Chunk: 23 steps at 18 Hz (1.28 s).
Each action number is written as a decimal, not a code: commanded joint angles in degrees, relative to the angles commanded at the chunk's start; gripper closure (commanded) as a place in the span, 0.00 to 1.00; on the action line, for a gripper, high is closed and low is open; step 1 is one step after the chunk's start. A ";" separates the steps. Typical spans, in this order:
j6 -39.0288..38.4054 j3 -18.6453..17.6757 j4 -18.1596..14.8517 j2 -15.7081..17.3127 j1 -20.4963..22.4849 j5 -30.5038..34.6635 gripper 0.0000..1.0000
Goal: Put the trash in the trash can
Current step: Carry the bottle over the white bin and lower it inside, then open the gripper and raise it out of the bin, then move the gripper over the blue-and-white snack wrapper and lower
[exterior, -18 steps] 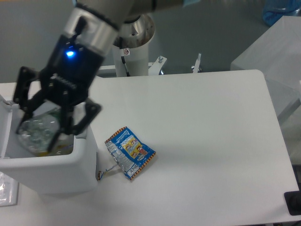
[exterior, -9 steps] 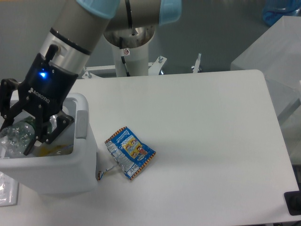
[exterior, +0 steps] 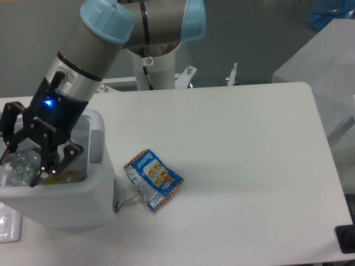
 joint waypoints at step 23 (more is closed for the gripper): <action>0.87 -7.29 0.00 -3.16 20.92 0.18 0.00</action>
